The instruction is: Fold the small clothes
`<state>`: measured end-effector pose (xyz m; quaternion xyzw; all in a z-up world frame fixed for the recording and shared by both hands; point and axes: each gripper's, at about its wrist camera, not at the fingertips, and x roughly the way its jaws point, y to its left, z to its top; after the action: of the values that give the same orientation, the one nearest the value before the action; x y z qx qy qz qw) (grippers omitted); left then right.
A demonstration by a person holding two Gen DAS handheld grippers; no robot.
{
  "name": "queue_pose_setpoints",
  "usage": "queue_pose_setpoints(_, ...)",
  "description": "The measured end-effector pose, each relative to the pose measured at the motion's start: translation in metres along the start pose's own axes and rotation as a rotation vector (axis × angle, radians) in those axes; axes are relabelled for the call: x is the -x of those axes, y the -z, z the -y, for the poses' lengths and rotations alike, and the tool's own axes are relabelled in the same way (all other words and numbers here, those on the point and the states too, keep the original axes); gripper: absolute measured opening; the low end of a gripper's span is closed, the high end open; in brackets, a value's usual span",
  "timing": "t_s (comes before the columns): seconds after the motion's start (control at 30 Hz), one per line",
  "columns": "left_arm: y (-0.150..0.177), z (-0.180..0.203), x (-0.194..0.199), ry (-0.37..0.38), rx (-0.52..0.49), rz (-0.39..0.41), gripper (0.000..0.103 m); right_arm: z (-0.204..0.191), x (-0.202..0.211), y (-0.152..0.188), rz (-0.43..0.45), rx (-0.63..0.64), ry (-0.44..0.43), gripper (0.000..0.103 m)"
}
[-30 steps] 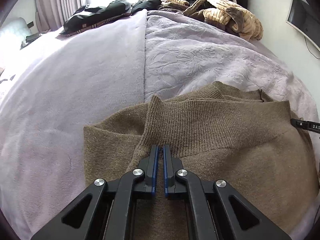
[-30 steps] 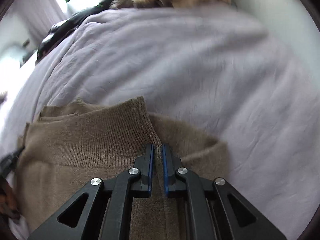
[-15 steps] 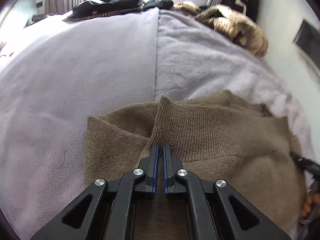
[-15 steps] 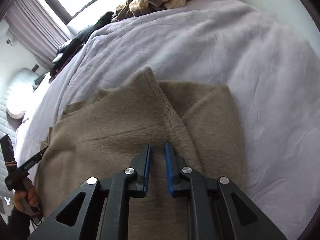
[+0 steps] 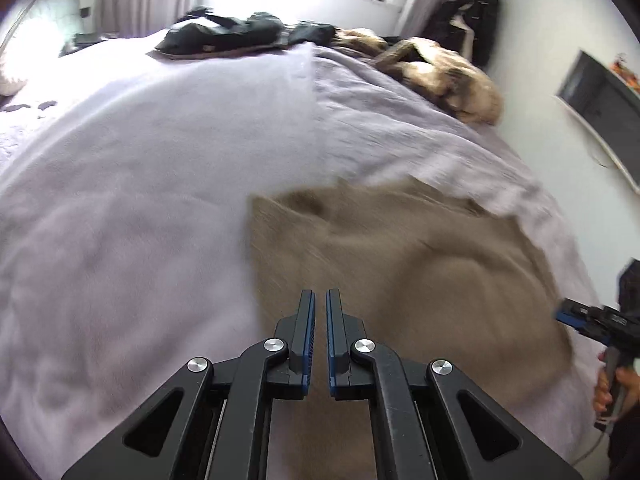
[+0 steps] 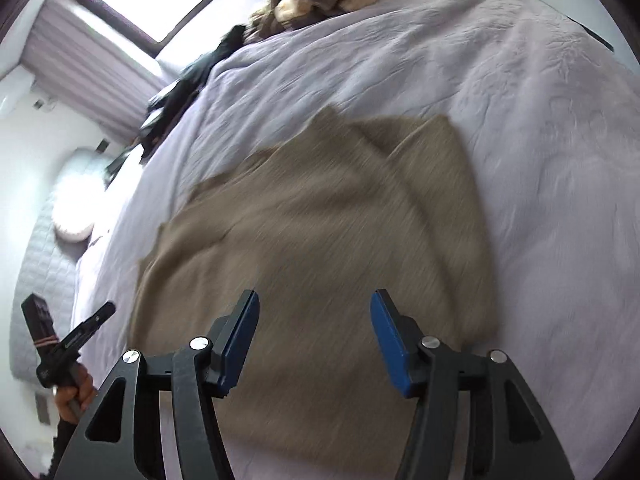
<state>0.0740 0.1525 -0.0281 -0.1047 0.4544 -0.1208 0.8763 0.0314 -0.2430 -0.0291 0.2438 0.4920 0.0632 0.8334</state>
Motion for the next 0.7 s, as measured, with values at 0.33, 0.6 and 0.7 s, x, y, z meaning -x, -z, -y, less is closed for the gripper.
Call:
queue_pose_setpoints(0.33,0.076,-0.012,-0.015,-0.021,0.088,-0.092,0.006,0.007,0.009,0.063,0.004,0.104,0.136,0.061)
queue_pose_setpoints(0.6,0.09,-0.028,0.003,-0.015,0.156,-0.076,0.006,0.012,0.014,0.068,0.028,0.061,0.147,0.062)
queue_pose_setpoints(0.7,0.091,-0.024,0.003,-0.032,0.16,-0.074,0.006,0.015,0.021,0.069,0.041,0.022,0.151,0.062)
